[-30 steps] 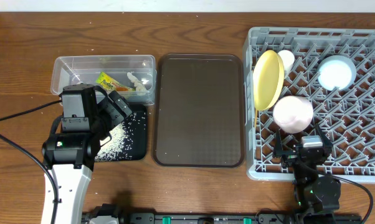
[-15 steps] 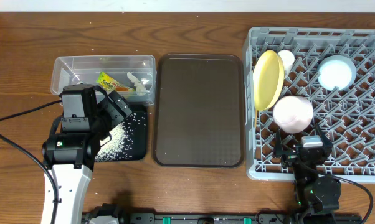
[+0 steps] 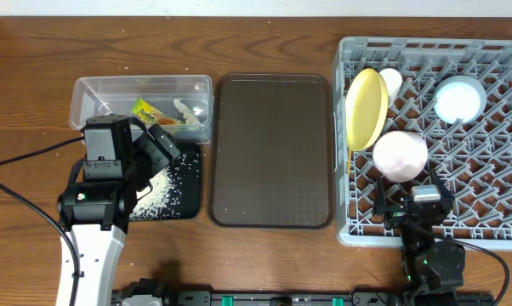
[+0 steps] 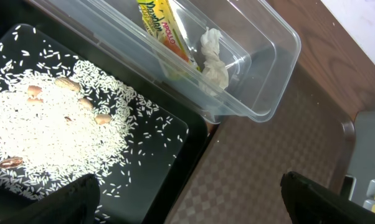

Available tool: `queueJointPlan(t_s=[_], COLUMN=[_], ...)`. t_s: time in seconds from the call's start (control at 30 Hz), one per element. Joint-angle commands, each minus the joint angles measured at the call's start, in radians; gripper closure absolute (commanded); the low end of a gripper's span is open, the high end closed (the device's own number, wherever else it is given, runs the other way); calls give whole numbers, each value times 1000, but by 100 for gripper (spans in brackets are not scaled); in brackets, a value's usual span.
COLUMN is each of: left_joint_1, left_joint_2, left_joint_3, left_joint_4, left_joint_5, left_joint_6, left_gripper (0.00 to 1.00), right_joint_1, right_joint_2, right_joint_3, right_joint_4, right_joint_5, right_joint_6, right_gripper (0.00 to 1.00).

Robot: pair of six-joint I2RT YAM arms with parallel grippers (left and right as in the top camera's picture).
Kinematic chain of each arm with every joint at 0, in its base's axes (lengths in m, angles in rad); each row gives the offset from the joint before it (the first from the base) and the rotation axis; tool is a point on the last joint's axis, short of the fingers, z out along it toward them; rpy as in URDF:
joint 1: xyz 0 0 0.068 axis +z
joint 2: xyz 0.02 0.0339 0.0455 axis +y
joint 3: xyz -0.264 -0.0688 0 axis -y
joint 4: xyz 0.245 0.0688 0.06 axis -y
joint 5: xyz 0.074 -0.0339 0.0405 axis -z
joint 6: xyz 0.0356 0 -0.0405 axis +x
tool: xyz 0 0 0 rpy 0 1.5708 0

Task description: Sort waste into correct bins and load items into the dishwasher rack

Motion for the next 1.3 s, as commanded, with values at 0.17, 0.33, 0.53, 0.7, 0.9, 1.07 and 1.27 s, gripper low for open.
queueJointPlan(t_s=[0.17,0.33,0.53,0.7,0.9,1.07,1.27], left_joint_1=[4,4,4,4,4,4,3], left_joint_2=[3,-60,-206,-349,-522,-642,-758], left_joint_3=[10,-27,-124,-249,-417,-527,-650], left_joint_4=[0,0,0,1,3,124,455], left_joint_5=[-9,-9,-36,-57,-58,-58,-56], left_joint_6=[-1,-1,7,6,6,6,31], left_gripper=[5,5,5,5,5,4,5], right_joint_1=[-1,-1,-1,-1,-1,-1,-1], right_joint_2=[-6,-6,-6,-6,-6,-6,-6], right_joint_3=[-2,-1,-2,-2,-2,-2,-1], right_joint_4=[-5,-5,-5,-5,-5,-5,-5], right_joint_5=[-8,-8,-8,-8,-8,-8,-8], right_joint_6=[-11,-11,-11,-11,-11,-11,-11], right_gripper=[1,1,1,1,1,1,1])
